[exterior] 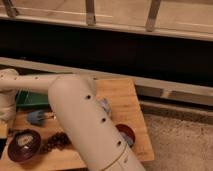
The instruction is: Wipe purple bowl with brush
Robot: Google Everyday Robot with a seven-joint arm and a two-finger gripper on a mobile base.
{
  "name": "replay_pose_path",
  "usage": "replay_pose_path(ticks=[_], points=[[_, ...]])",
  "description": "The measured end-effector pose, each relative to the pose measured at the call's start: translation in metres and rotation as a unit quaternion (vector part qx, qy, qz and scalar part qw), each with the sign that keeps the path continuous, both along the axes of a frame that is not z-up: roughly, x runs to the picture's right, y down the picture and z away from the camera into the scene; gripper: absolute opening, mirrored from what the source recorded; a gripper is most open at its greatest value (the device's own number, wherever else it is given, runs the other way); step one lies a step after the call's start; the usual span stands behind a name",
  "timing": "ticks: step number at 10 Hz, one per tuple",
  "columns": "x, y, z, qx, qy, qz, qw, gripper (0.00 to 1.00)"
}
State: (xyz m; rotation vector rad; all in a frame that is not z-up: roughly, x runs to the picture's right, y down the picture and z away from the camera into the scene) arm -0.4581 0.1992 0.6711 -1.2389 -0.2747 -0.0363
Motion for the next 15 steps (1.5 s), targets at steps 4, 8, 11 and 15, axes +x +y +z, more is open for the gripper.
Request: replay_pose_path(ticks=[4,8,11,15], points=[[0.048,0.019,-0.01,-0.021,0.041,0.007,0.9989,0.0],[0.062,-0.003,-0.001,-0.001,0.047,0.011,0.9989,0.0],[0.017,-0.025,0.007,0.015,0.009,-0.005,0.9998,0.0],[-0.056,-0.024,0.004,0.014,-0.04,-0.046,0.998,0.0]])
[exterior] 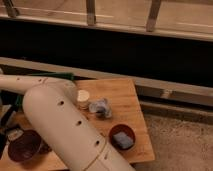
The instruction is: Wipe purple bowl with brush
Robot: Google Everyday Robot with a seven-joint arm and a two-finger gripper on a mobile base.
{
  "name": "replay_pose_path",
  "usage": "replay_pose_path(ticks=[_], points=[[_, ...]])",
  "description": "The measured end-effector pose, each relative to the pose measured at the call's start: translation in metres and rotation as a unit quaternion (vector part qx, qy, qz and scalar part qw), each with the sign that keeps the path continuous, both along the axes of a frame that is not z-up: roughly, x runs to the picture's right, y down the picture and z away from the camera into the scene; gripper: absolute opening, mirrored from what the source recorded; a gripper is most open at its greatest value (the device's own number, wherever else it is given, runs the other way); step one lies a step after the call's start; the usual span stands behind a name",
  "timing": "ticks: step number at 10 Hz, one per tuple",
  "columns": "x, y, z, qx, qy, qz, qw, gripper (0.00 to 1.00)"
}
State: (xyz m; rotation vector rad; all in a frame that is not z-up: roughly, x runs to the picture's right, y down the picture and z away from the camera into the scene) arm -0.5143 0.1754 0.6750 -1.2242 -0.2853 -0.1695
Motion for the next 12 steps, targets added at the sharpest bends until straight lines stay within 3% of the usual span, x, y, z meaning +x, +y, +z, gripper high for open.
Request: replay_pose_path(ticks=[2,4,8,12], points=[[-0.014,0.0,0.004,-0.007,0.0,0.004,1.0,0.0],[-0.007,0.004,0.003,-0.011,0.009,0.009,0.9999,0.0],[0.034,0.01,-0.004,-0.013,0.045,0.018,0.9988,0.0],[0.117,0.019,-0.017,-0.005,0.099,0.035,0.9945,0.0]])
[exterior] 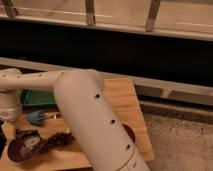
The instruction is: Wipe purple bowl with brush
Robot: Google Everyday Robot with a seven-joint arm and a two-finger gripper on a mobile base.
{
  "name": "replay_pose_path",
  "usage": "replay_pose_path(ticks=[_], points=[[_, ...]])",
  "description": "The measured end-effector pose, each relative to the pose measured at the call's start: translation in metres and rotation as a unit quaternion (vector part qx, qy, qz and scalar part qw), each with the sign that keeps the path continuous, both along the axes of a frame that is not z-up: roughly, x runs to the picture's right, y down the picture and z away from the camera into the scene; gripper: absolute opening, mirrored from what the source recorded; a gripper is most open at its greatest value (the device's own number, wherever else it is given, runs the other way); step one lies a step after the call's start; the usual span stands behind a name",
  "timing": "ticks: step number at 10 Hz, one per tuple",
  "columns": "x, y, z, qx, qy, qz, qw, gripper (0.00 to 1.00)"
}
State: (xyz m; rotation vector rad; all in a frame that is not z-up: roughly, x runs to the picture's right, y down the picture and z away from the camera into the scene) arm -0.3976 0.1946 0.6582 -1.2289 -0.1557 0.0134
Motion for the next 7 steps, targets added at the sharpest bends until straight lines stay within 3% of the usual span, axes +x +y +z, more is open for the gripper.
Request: replay_pose_path(ticks=[3,7], points=[[0.032,-0.002,-0.005,0.016,0.01,-0.001,0.9998,0.0],[0.004,-0.014,-0.008,0.028,-0.006,-0.012,0.9995,0.0]])
